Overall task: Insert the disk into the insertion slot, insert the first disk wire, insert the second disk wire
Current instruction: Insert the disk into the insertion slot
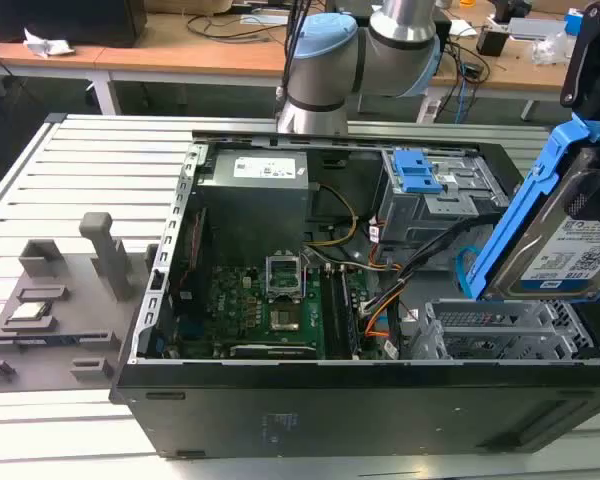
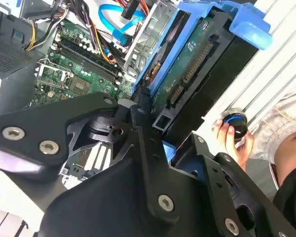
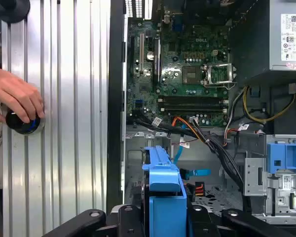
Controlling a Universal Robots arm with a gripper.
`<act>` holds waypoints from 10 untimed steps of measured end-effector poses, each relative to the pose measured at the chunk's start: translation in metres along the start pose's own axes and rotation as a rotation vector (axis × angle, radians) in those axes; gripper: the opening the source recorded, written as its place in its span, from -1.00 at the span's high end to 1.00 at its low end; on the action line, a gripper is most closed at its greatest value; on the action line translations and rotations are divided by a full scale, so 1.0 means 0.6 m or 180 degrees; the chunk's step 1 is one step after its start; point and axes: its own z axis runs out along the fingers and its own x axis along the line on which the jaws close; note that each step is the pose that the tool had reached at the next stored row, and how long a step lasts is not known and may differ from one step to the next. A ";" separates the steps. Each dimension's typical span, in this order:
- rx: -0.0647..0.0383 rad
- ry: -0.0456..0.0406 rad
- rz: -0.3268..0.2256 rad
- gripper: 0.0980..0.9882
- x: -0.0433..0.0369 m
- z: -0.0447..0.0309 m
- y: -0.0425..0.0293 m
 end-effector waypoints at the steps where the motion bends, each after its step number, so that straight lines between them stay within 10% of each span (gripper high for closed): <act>1: 0.0000 -0.0016 0.0000 0.40 0.000 0.005 0.003; 10: 0.0000 -0.0016 -0.0001 0.40 -0.007 0.058 0.006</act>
